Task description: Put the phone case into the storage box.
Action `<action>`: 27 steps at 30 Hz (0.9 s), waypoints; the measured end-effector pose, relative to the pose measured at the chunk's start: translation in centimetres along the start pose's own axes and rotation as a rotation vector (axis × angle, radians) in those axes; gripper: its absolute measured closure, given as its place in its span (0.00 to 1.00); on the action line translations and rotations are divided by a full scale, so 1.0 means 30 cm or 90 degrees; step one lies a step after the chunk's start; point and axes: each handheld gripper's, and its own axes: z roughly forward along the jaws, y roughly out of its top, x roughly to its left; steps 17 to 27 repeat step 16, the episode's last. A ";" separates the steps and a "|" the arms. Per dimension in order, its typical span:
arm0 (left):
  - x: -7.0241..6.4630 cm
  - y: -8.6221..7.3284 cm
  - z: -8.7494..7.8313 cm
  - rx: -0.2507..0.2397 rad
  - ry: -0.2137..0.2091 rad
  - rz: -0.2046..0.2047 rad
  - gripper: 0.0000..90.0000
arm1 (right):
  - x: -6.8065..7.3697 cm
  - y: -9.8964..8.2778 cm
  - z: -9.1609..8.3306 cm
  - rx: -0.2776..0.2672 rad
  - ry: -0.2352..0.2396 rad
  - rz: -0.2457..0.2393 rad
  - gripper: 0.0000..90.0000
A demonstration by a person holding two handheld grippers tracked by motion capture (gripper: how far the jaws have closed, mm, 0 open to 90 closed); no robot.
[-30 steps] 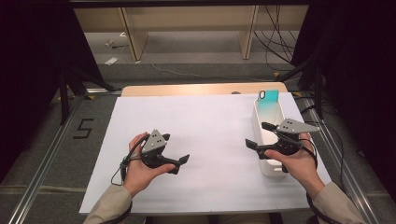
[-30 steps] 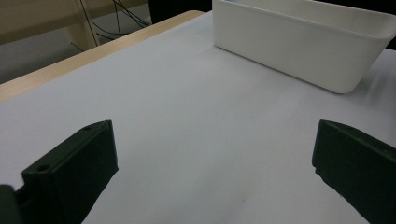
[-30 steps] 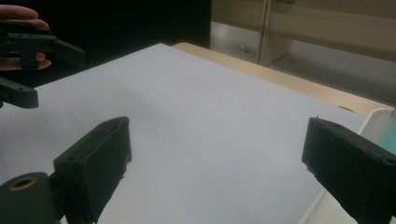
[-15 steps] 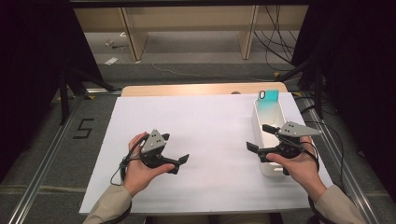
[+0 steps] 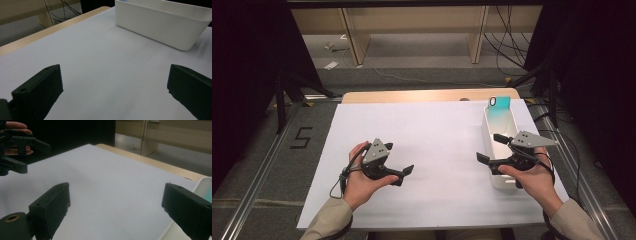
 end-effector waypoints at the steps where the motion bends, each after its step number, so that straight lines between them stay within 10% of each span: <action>1: -0.001 0.000 0.001 0.000 0.000 0.000 0.00 | 0.000 0.000 0.001 0.002 0.002 0.000 0.10; 27: 0.001 0.001 0.001 0.000 -0.002 -0.001 0.00 | 0.003 0.005 0.006 -0.018 0.021 0.000 0.14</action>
